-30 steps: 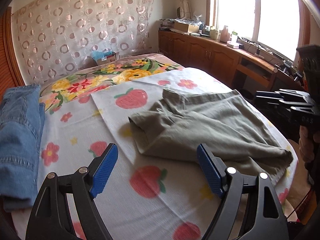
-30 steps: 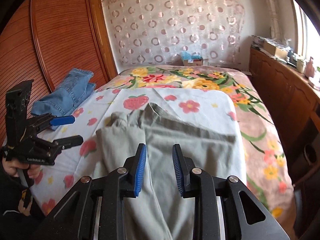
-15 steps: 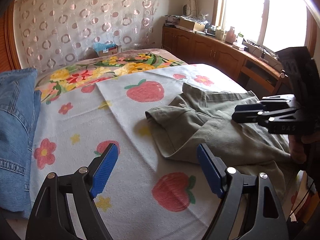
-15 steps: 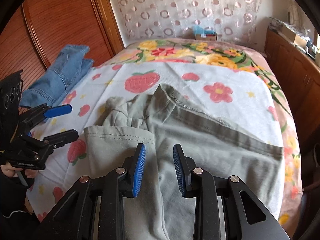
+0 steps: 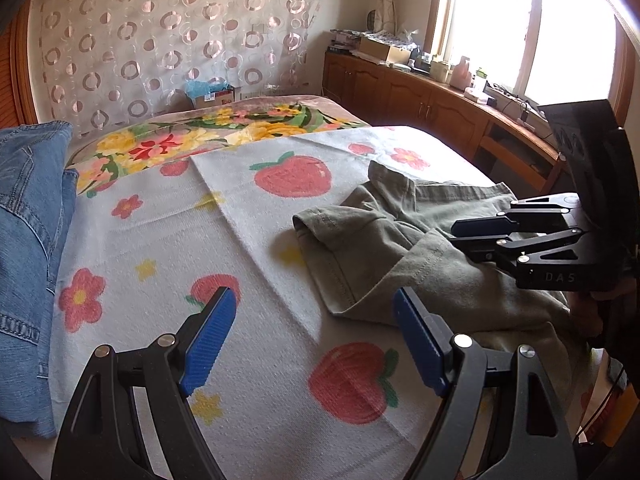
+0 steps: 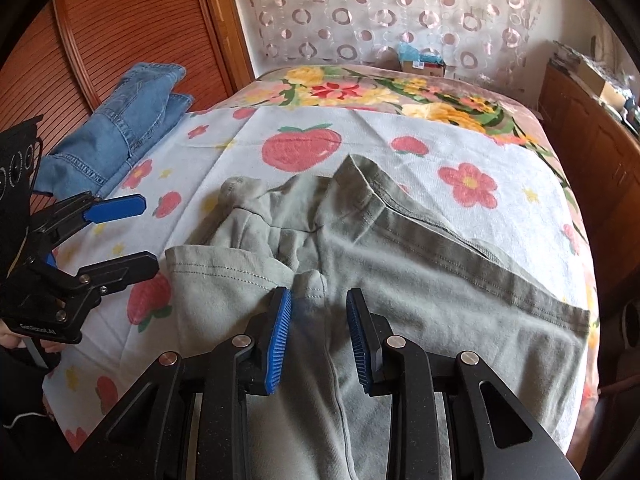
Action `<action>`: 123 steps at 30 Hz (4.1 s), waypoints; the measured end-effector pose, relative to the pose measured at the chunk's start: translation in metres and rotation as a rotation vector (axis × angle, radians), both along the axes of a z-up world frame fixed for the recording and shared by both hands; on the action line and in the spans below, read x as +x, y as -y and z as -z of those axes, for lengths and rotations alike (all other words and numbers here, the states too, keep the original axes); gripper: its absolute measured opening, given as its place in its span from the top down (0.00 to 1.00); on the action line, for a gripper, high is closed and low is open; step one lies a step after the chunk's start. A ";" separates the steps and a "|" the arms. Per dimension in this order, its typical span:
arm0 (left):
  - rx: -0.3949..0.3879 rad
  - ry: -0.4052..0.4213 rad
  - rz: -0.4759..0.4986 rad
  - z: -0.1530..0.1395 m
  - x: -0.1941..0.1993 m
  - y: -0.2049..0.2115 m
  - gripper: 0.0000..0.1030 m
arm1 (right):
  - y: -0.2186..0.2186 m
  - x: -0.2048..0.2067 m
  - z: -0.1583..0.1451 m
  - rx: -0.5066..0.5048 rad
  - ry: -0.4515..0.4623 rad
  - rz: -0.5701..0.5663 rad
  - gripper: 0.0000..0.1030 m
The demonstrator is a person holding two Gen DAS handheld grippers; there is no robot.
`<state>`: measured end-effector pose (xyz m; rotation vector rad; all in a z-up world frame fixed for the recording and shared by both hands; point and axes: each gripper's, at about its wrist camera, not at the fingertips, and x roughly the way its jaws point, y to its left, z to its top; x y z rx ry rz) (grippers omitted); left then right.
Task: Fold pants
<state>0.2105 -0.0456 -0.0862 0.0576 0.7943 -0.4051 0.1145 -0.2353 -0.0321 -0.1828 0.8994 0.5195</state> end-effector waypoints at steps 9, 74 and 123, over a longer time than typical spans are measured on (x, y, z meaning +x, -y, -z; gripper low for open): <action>0.011 0.004 0.010 0.001 -0.002 0.004 0.20 | 0.004 -0.009 -0.011 0.023 0.050 -0.009 0.95; 0.067 0.033 0.122 -0.006 -0.112 0.077 0.20 | 0.121 -0.181 -0.019 0.026 0.119 0.297 0.67; 0.098 -0.056 0.128 0.019 -0.108 0.082 0.20 | 0.116 -0.175 0.009 0.062 0.073 0.355 0.68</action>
